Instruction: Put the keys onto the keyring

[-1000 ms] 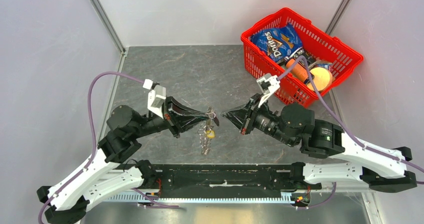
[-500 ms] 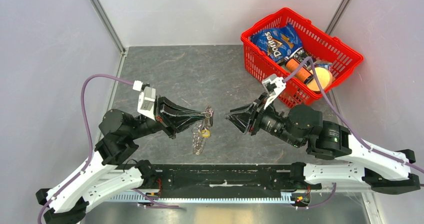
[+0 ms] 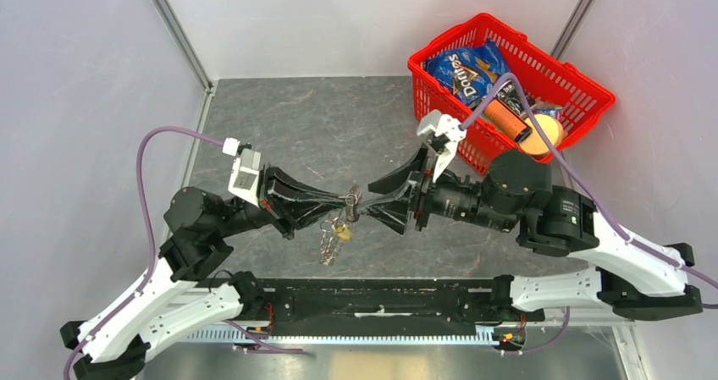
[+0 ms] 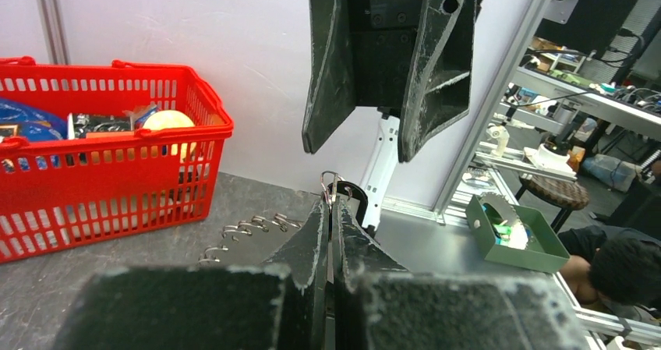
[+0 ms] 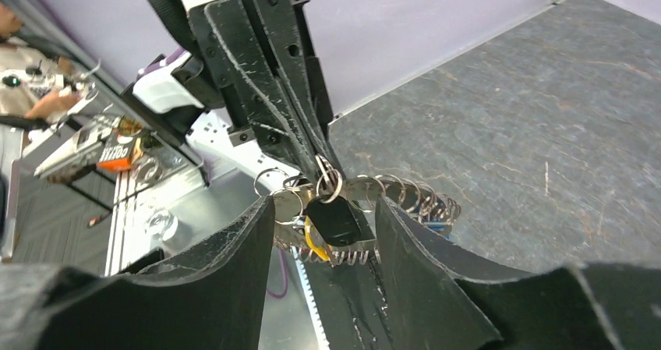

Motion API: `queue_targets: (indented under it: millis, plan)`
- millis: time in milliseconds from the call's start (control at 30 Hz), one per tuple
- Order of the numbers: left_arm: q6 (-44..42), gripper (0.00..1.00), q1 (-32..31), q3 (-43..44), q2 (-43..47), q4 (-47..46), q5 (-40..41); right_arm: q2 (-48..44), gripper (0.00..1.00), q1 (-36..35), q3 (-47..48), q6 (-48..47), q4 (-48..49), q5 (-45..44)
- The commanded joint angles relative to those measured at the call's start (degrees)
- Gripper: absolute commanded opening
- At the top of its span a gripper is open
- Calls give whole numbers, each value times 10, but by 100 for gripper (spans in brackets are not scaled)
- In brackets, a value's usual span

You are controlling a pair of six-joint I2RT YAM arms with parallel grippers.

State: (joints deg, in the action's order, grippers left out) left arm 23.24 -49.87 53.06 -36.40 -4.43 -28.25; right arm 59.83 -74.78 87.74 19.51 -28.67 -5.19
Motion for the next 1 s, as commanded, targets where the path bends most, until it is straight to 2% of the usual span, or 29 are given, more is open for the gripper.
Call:
queue_targets:
  millis: [0,267,533,967]
  plan:
    - [31,2,1,3,9,-56,-24,32,58,1,54,-45,-32,82]
    - [42,2,1,-4,16,-66,-34,59,54,1,72,-65,-44,102]
    - [50,2,1,-4,17,-76,-48,70,41,1,79,-84,-43,108]
    - [67,2,1,-6,14,-94,-66,64,38,1,64,-130,-7,128]
